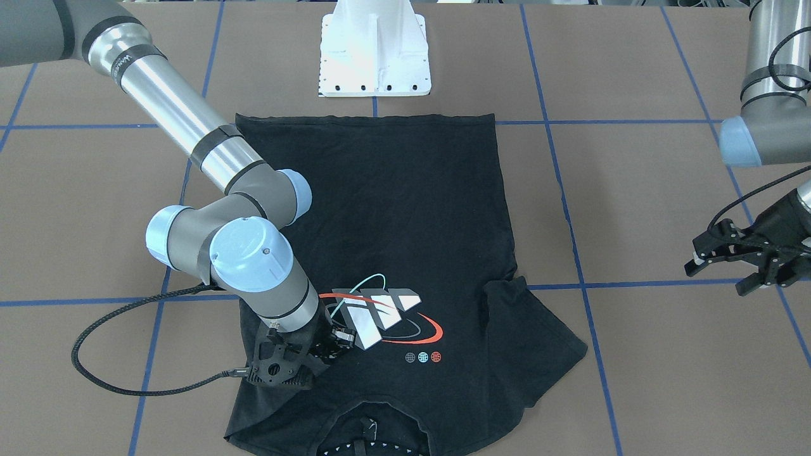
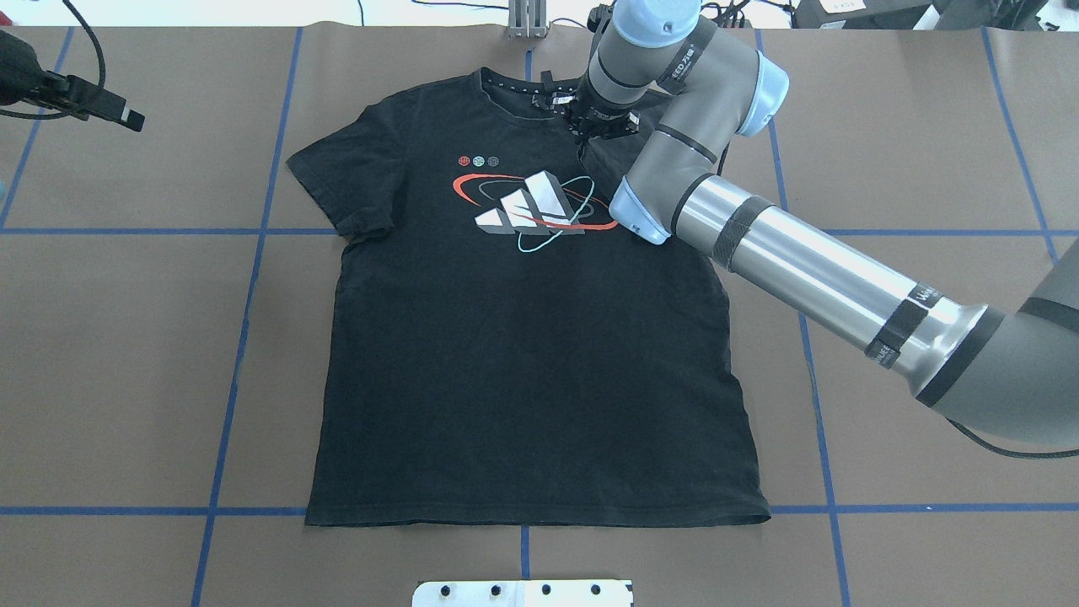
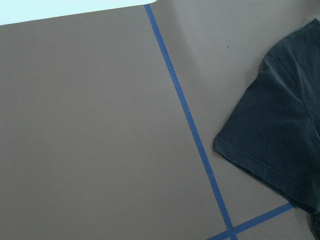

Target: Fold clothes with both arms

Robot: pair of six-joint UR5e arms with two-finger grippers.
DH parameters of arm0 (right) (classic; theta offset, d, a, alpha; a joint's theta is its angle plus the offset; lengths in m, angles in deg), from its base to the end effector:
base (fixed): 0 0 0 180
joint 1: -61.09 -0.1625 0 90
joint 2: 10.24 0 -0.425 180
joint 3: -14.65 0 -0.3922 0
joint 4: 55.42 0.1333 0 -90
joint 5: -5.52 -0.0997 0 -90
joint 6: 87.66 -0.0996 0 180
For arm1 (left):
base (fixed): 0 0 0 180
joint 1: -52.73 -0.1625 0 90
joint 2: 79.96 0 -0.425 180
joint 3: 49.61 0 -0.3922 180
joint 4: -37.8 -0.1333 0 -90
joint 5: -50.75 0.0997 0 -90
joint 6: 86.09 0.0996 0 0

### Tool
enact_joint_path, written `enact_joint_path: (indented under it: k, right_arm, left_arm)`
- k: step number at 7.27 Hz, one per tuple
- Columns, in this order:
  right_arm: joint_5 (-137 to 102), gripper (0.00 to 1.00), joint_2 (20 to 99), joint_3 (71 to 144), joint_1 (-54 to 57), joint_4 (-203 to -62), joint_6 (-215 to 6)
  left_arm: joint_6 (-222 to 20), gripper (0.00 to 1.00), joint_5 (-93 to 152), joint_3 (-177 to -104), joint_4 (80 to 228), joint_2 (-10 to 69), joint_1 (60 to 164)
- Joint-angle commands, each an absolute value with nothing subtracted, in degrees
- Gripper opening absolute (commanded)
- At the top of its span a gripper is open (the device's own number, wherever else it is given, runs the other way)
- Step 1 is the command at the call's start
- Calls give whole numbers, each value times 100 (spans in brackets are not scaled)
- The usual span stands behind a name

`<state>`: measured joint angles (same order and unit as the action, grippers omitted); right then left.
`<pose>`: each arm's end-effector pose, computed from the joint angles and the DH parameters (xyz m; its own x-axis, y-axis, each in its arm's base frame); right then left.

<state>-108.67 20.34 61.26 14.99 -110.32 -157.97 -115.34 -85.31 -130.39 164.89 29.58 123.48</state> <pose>-0.5409 -0.6954 0.2498 0.5566 0.1352 0.8197 -0.2640 0.9643 0.0202 0.1550 -0.6305 0.4661 0.5281 0.3241 -0.7849 0.0400 0.9138 0.4042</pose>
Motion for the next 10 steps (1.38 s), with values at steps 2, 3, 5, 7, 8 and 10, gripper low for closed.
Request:
enact_joint_path:
  k: [2,3,5,7,8,10]
  right_arm:
    - [-10472,99,1876,5939,1696,-11000,-15780]
    - [-10417,100,1885,5939,1705,-11018,-15754]
    - [-10600,100,1885,5948,1540,-11192,-15675]
    - [-11205,100,1946,6210,1128,-11946,-14941]
    - [-11329,100,2146,6560,943,-12271,-14527]
    - [-11593,100,3127,7630,609,-12660,-13518]
  left_arm:
    - [-11527,100,-8531,-13011,16489,2964,12348]
    - [-11527,100,-8531,-13011,16489,2964,12348]
    - [-11536,100,-8513,-13029,16498,2991,12174]
    - [-12758,100,-7571,-12854,16507,3410,11718]
    - [-13289,100,-7085,-12749,16629,3552,11367]
    - [-13679,100,-6766,-11996,17093,3894,11188]
